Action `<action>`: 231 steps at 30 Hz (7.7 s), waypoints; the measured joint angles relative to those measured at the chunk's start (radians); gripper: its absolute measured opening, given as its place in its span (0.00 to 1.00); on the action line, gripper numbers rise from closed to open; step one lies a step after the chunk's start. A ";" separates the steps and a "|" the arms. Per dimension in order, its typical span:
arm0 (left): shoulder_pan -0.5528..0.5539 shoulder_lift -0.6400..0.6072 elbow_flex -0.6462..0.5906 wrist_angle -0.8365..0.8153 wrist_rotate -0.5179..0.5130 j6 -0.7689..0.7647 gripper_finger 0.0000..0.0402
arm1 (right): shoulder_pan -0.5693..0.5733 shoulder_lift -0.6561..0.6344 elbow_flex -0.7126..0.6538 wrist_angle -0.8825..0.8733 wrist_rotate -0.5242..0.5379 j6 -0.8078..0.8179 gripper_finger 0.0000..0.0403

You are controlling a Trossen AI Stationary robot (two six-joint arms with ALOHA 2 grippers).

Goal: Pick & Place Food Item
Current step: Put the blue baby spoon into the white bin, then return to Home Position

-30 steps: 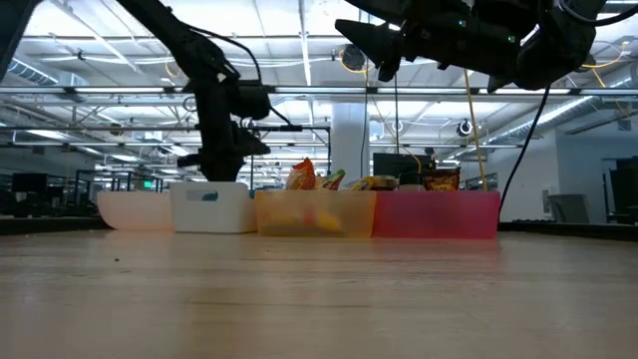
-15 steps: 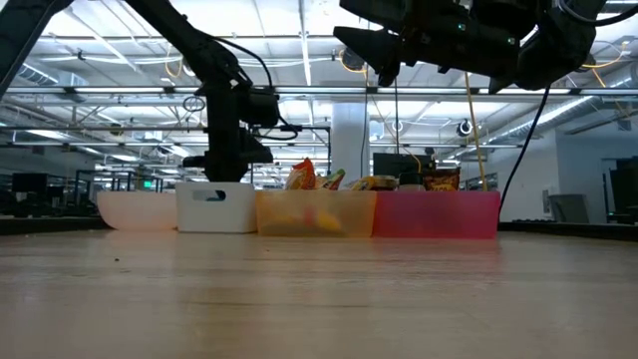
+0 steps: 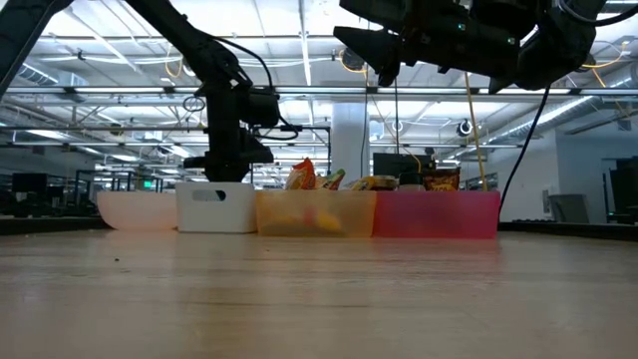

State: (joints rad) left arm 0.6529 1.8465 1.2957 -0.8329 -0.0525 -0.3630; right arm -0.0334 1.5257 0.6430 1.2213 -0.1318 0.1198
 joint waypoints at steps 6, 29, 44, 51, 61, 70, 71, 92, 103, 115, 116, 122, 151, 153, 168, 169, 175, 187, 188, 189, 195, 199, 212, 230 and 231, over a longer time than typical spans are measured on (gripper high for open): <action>0.000 0.000 0.000 0.000 0.003 0.028 0.14 | 0.000 0.000 0.000 0.000 -0.002 0.000 0.59; 0.061 -0.104 0.321 -0.429 0.235 0.113 0.49 | 0.000 0.000 0.000 -0.029 -0.003 0.000 0.59; -0.120 -0.741 0.377 -0.190 0.236 0.256 0.49 | 0.000 0.000 0.000 -0.044 -0.002 0.000 0.59; -0.259 -0.985 0.305 -0.064 0.232 0.256 0.49 | 0.000 0.000 0.000 -0.036 0.000 0.000 0.59; -0.343 -1.296 -0.168 0.199 0.159 0.261 0.49 | 0.000 0.000 0.000 -0.037 0.000 0.000 0.59; -0.347 -1.458 -0.604 0.468 0.184 0.248 0.49 | -0.002 -0.138 0.000 -0.272 0.000 -0.059 0.59; -0.349 -1.464 -0.640 0.489 0.184 0.239 0.49 | -0.003 -0.175 0.000 -0.331 0.000 -0.069 0.59; -0.571 -1.516 -1.090 0.972 0.132 0.151 0.49 | -0.044 -1.033 -0.265 -0.988 0.052 -0.132 0.59; -0.705 -1.513 -1.091 0.934 -0.185 0.252 0.49 | -0.044 -1.269 -0.615 -0.622 0.174 -0.182 0.59; -0.825 -1.512 -1.132 0.976 -0.125 0.280 0.49 | -0.044 -1.282 -0.571 -0.890 0.132 -0.191 0.59; -0.829 -1.514 -1.155 0.999 -0.129 0.281 0.49 | -0.045 -1.282 -0.566 -0.908 0.145 -0.192 0.59; -0.836 -1.515 -1.283 1.156 -0.136 0.277 0.49 | -0.045 -1.282 -0.560 -0.962 0.188 -0.220 0.59; -0.837 -1.772 -1.280 0.896 -0.116 0.335 0.49 | -0.096 -1.333 -0.556 -1.191 0.232 -0.261 0.18; -0.837 -1.802 -1.278 0.871 -0.133 0.334 0.49 | -0.096 -1.341 -0.556 -1.193 0.232 -0.264 0.13; -0.837 -1.834 -1.270 0.846 -0.158 0.364 0.49 | -0.096 -1.487 -0.510 -1.373 0.233 -0.267 0.01; -0.837 -1.834 -1.270 0.846 -0.158 0.360 0.49 | -0.096 -1.498 -0.510 -1.374 0.233 -0.269 0.01; -0.837 -1.834 -1.270 0.845 -0.159 0.342 0.49 | -0.096 -1.521 -0.510 -1.370 0.235 -0.323 0.01; -0.837 -1.834 -1.270 0.845 -0.159 0.406 0.49 | -0.096 -1.521 -0.511 -1.355 0.237 -0.349 0.01; -0.837 -1.834 -1.270 0.845 -0.159 0.406 0.49 | -0.096 -1.521 -0.511 -1.355 0.237 -0.349 0.01; -0.837 -1.834 -1.270 0.845 -0.159 0.406 0.49 | -0.096 -1.521 -0.511 -1.354 0.237 -0.349 0.01; -0.837 -1.834 -1.270 0.845 -0.159 0.405 0.49 | -0.096 -1.521 -0.511 -1.353 0.236 -0.349 0.01; -0.837 -1.834 -1.270 0.845 -0.159 0.404 0.49 | -0.096 -1.521 -0.511 -1.353 0.236 -0.349 0.01; -0.837 -1.834 -1.270 0.845 -0.159 0.404 0.49 | -0.096 -1.521 -0.512 -1.353 0.236 -0.349 0.01; -0.837 -1.834 -1.271 0.845 -0.159 0.404 0.49 | -0.096 -1.521 -0.512 -1.352 0.236 -0.349 0.00; -0.837 -1.834 -1.271 0.845 -0.159 0.404 0.49 | -0.096 -1.521 -0.512 -1.352 0.236 -0.349 0.00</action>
State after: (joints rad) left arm -0.1841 0.0128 0.0250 0.0124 -0.2111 0.0406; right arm -0.1295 0.0051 0.1314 -0.1312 0.1040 -0.2291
